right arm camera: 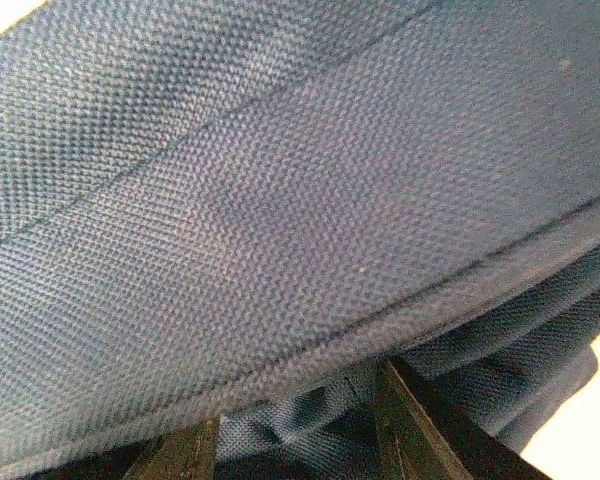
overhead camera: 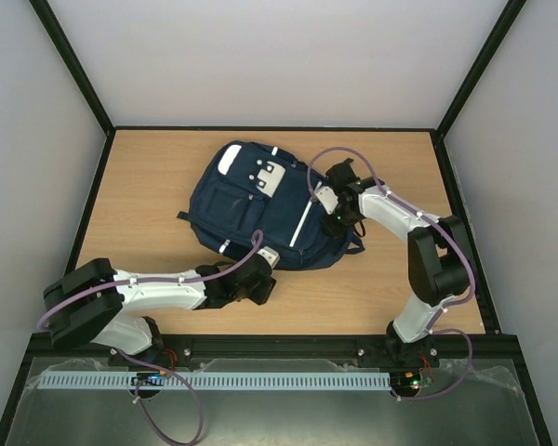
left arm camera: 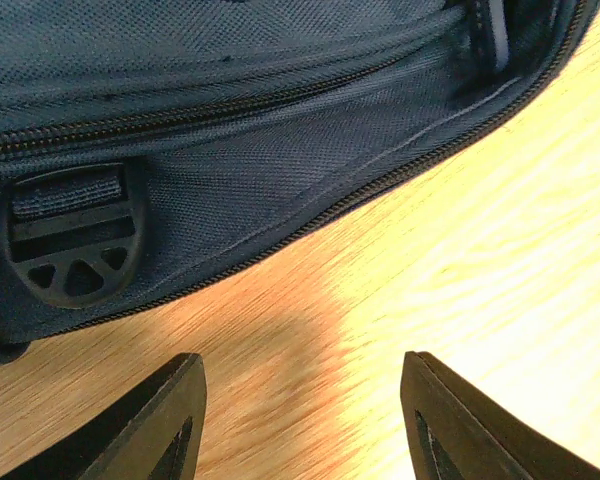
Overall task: Pack the student bag
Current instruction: Zip the student bag at the center of the board.
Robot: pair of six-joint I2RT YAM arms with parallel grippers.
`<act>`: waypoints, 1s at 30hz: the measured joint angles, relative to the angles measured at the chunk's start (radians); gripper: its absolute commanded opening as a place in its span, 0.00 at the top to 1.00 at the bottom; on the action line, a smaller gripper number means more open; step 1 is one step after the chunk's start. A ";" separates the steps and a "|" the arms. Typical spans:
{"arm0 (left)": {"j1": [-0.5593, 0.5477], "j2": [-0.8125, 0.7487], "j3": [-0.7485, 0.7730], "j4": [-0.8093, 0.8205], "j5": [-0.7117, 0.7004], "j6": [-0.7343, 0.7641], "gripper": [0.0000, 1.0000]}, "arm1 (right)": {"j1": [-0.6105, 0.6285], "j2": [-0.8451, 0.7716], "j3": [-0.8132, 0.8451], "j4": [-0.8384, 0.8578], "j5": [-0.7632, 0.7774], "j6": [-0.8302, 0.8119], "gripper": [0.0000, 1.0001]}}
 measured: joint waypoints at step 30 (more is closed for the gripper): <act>-0.010 -0.102 -0.016 0.043 -0.105 -0.042 0.45 | 0.267 -0.270 -0.238 0.049 -0.156 0.092 0.54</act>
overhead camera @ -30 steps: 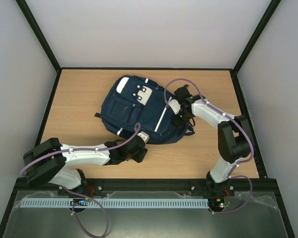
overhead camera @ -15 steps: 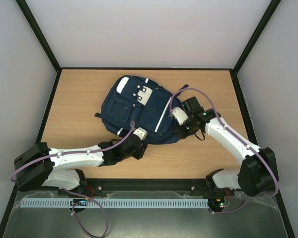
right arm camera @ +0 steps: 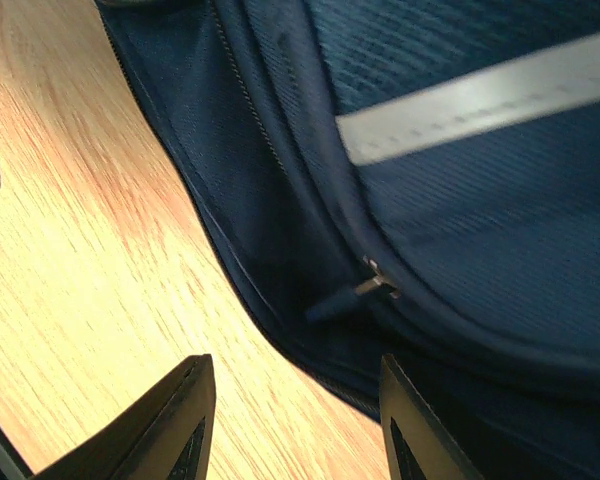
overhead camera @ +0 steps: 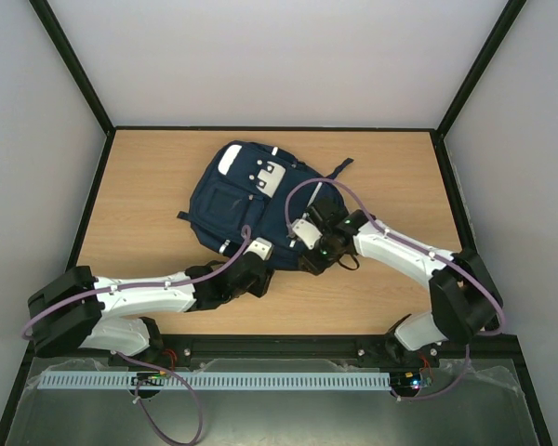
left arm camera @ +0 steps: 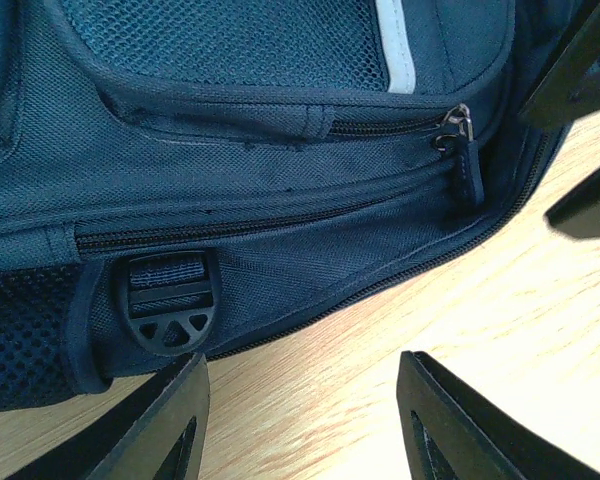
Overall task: Pack the student bag
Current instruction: Zip the student bag at the center of the board.
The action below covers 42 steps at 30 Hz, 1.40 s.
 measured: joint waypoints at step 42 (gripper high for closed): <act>0.006 0.002 -0.021 0.010 -0.051 -0.029 0.39 | 0.030 0.059 -0.027 0.132 0.139 0.078 0.94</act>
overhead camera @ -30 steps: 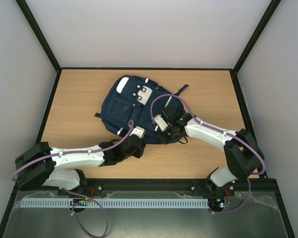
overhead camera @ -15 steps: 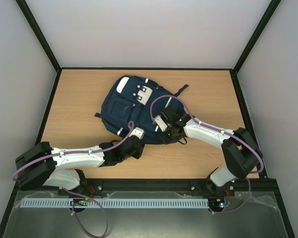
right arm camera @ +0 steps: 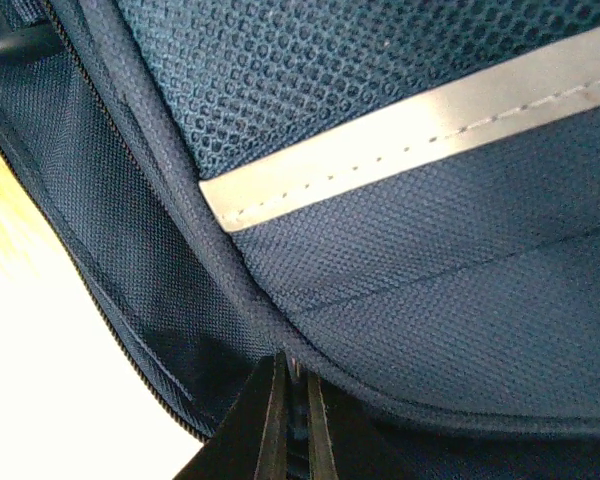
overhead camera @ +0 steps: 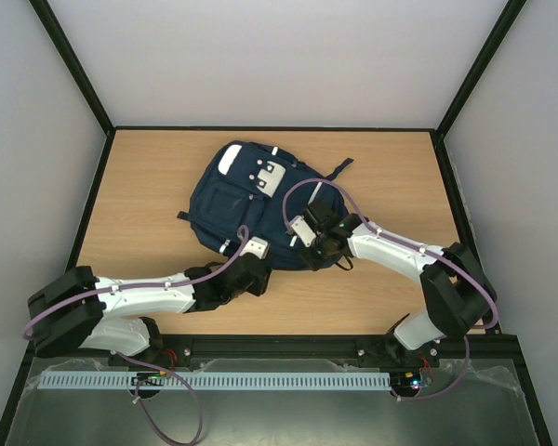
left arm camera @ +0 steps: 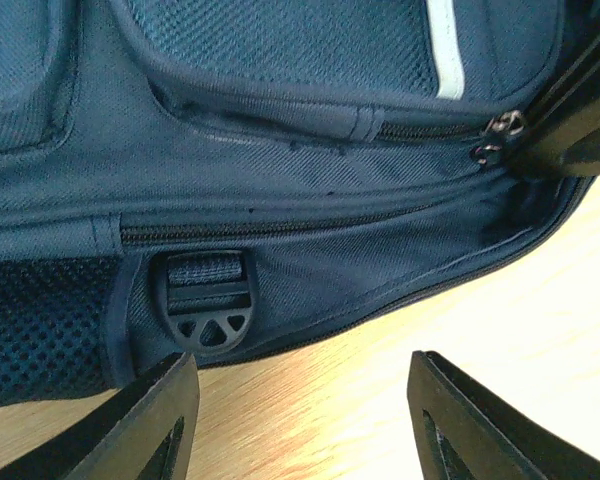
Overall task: Pack the student bag
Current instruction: Zip the student bag at the center of the board.
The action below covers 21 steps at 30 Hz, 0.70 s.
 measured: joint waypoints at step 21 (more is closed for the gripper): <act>0.124 0.168 0.068 0.274 0.129 -0.529 0.42 | -0.017 -0.027 -0.027 0.011 -0.028 -0.050 0.98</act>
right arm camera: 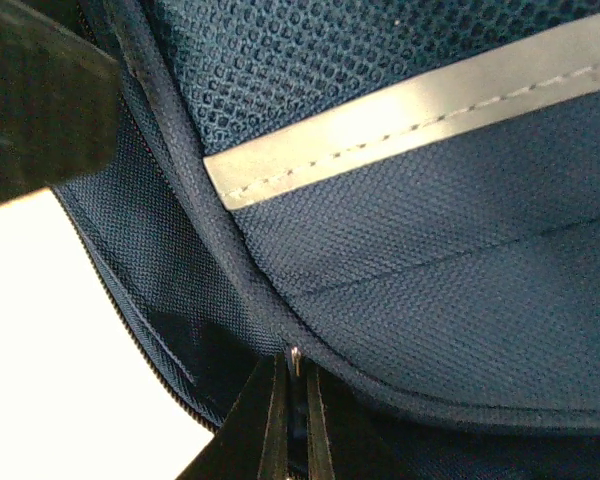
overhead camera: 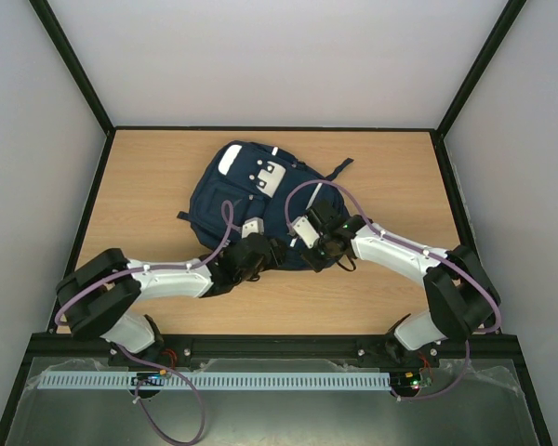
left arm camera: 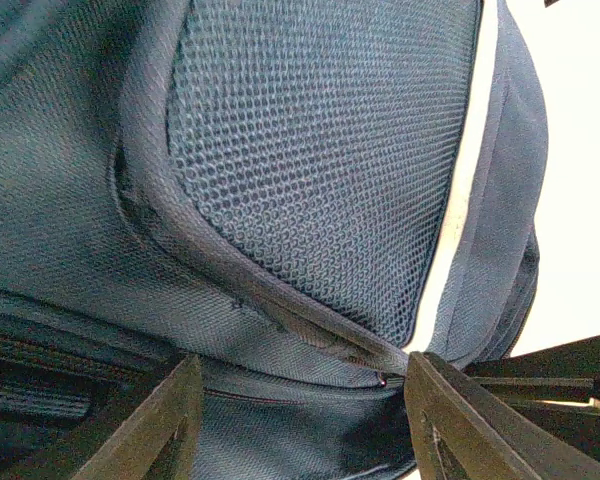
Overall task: Pack the student bag
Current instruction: Zip the student bag at the center of the board.
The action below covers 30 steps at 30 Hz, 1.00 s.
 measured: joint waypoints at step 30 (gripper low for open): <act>0.034 0.133 0.031 0.180 0.090 -0.237 0.97 | -0.035 0.000 0.000 -0.015 -0.030 -0.032 0.99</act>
